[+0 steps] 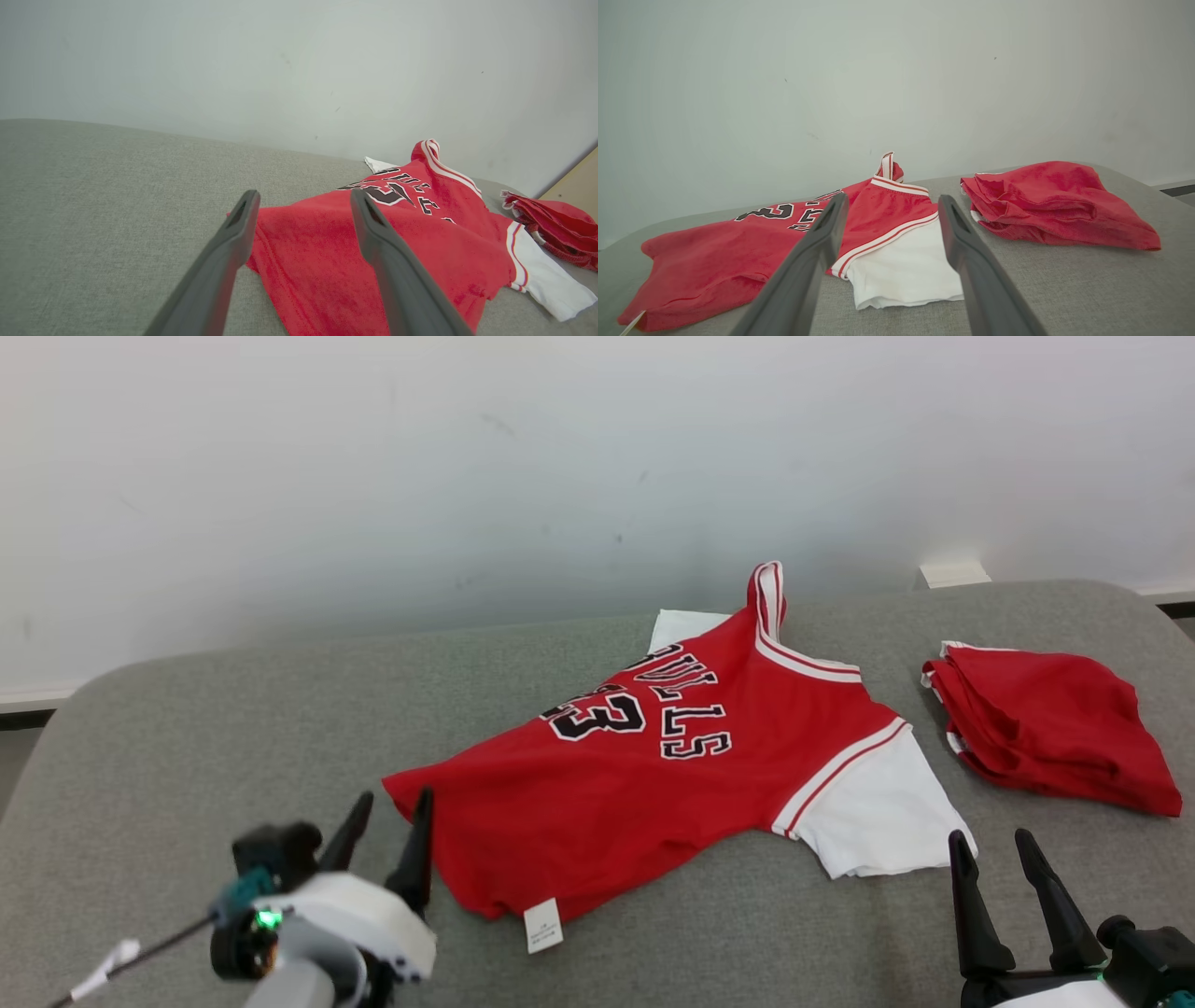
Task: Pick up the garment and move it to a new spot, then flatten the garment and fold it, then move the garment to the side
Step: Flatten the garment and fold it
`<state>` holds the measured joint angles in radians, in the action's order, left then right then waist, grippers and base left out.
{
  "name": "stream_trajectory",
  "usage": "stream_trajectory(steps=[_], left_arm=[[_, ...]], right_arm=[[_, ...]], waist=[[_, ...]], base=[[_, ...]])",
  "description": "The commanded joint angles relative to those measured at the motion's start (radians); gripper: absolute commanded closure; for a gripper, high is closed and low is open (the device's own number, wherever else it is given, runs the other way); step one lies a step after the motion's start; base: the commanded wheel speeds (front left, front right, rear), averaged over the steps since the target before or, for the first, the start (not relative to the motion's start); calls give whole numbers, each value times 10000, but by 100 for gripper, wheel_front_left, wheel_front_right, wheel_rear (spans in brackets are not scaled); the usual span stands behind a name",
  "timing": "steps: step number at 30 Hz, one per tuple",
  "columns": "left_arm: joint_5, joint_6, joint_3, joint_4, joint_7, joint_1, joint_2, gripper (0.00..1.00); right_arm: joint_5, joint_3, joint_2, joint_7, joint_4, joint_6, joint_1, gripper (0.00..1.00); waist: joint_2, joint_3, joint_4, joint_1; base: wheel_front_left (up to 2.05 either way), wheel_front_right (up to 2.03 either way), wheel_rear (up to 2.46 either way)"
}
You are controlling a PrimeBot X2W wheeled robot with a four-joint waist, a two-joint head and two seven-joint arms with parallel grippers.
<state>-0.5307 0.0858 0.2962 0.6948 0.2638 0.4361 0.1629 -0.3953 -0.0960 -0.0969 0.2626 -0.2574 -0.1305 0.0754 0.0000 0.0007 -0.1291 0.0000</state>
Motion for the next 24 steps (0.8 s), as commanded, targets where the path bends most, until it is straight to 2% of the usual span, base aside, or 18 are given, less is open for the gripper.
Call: stream_trajectory(steps=[1,5,10,17,24], left_arm=[[233,-48,-34,-404,0,-566,-11,0],[707,-134,207,-1330,1,-1740,-186,0],[813,-129,712,-1474,-181,-2455,-445,0],[446,6,994,-892,-761,-2218,-673,0],[150,56,758,27,-686,-1589,-654,0]], right_arm=[[116,32,-57,27,27,-1,-148,0],[93,44,-66,27,33,-1,-191,0],[36,-14,-51,27,13,-1,-180,0],[9,-113,-94,27,-41,-1,-71,0],[-16,-101,-54,27,-47,-1,42,0]], waist=[[0,-94,103,0],[0,-142,136,0],[0,-129,80,0],[0,-37,-225,0],[0,150,-583,0]], base=[[0,0,0],[0,0,0],[0,0,0],[0,0,0],[0,0,0]])
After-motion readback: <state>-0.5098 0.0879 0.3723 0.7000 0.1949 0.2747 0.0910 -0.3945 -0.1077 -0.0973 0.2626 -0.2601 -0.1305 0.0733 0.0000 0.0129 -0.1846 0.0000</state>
